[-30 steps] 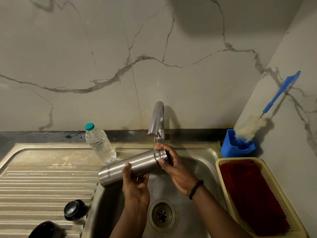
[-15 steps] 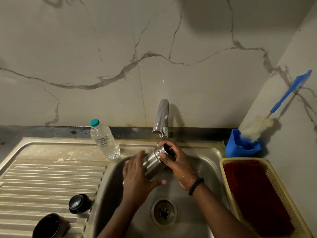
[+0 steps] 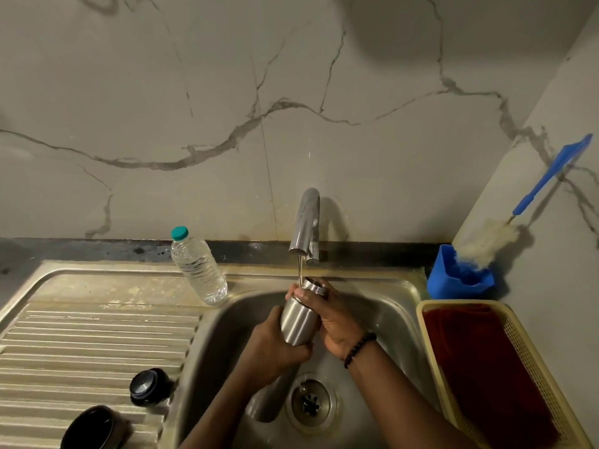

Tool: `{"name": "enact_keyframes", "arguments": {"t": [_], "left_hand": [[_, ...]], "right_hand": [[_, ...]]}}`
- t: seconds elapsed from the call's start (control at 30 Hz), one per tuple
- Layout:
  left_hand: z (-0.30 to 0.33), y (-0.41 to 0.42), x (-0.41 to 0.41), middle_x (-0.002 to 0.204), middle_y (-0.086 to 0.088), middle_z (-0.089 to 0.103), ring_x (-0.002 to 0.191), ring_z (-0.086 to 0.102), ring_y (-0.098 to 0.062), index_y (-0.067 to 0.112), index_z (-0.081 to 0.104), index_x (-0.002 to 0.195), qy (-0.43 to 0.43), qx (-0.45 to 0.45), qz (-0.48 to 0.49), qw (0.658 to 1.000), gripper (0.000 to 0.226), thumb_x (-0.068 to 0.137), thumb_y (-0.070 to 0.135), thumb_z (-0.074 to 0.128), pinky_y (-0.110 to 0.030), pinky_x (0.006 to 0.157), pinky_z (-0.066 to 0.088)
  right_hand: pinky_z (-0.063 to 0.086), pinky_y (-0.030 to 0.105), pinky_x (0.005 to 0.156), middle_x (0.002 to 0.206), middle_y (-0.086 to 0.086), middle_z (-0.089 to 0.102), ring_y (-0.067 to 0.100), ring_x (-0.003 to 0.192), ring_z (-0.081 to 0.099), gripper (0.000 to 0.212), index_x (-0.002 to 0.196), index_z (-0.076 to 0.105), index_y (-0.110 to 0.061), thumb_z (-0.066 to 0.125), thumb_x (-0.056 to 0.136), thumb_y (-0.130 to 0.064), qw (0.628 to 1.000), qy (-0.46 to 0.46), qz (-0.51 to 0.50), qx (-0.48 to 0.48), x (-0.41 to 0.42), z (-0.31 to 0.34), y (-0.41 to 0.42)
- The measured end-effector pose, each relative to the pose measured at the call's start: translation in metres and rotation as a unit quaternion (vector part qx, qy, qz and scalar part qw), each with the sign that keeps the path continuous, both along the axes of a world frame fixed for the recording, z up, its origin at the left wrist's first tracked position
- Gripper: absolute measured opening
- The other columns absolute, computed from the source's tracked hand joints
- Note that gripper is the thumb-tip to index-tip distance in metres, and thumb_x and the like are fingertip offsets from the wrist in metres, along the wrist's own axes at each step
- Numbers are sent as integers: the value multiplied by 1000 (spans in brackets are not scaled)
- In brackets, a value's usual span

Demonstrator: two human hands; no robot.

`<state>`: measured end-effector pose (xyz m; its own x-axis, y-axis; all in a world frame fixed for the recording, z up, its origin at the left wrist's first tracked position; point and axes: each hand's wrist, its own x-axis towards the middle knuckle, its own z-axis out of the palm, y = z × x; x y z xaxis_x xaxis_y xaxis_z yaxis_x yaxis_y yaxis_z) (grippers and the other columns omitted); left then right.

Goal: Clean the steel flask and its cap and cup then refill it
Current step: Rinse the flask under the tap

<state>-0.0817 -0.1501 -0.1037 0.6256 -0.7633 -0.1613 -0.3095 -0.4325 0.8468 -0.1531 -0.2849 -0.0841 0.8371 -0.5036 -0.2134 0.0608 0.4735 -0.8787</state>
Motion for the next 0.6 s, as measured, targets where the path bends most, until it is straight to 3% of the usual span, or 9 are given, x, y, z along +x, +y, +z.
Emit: {"name": "enact_keyframes", "arguments": {"t": [0.1, 0.17, 0.23, 0.3, 0.37, 0.43, 0.53, 0.6], "left_hand": [[-3, -12, -22, 100, 12, 58, 85, 61, -9, 25, 47, 109, -177, 44, 119, 976, 60, 67, 49, 82, -25, 63, 51], [-7, -15, -29, 98, 10, 58, 86, 60, -12, 22, 47, 108, -214, 33, 150, 965, 60, 68, 54, 79, -29, 63, 50], [-3, -12, -24, 96, 12, 61, 83, 62, -7, 23, 49, 107, -154, 3, 132, 979, 63, 62, 55, 80, -29, 63, 53], [0, -4, -6, 99, 5, 68, 83, 67, -8, 25, 54, 112, -22, -16, 57, 998, 64, 59, 44, 85, -28, 71, 59], [5, 7, 11, 108, -2, 70, 95, 69, -12, 28, 57, 124, 134, -32, -57, 989, 67, 65, 26, 88, -32, 83, 59], [3, 12, 19, 112, -4, 70, 100, 69, -15, 26, 56, 129, 205, -54, -106, 972, 70, 67, 20, 88, -35, 86, 58], [-7, 3, 5, 110, 1, 69, 97, 69, -13, 30, 54, 124, 110, -26, -28, 993, 70, 63, 36, 87, -36, 85, 60], [-16, -6, -11, 99, 7, 68, 84, 68, -9, 34, 51, 109, 2, 10, 63, 998, 62, 57, 52, 81, -31, 71, 60]], "right_hand": [[57, 35, 71, 96, 7, 69, 23, 86, 67, 31, 102, 61, -16, 81, 78, -20, 988, 115, -101, -11, 15, 10, 14], [58, 38, 72, 97, 6, 68, 24, 86, 67, 35, 106, 59, -16, 80, 79, -21, 981, 141, -135, -12, 21, 15, 22], [59, 38, 75, 96, 7, 69, 24, 85, 67, 34, 104, 60, -15, 81, 78, -19, 984, 128, -127, -6, 20, 17, 18], [56, 41, 82, 93, 9, 69, 25, 87, 66, 29, 96, 64, -15, 83, 75, -20, 995, 75, -62, 7, 12, 14, 8], [51, 46, 94, 95, 11, 68, 29, 96, 64, 26, 93, 67, -15, 82, 73, -22, 999, -24, 29, 29, 3, 6, -2], [46, 50, 99, 98, 13, 67, 30, 100, 62, 27, 97, 65, -11, 79, 76, -20, 992, -86, 85, 38, -1, 2, -5], [55, 43, 85, 95, 12, 70, 27, 91, 67, 25, 96, 64, -14, 80, 78, -21, 999, 35, -16, -7, 7, 4, 5], [59, 41, 79, 95, 10, 70, 24, 85, 69, 24, 99, 61, -16, 77, 82, -24, 984, 124, -121, -35, 15, 2, 16]]}}
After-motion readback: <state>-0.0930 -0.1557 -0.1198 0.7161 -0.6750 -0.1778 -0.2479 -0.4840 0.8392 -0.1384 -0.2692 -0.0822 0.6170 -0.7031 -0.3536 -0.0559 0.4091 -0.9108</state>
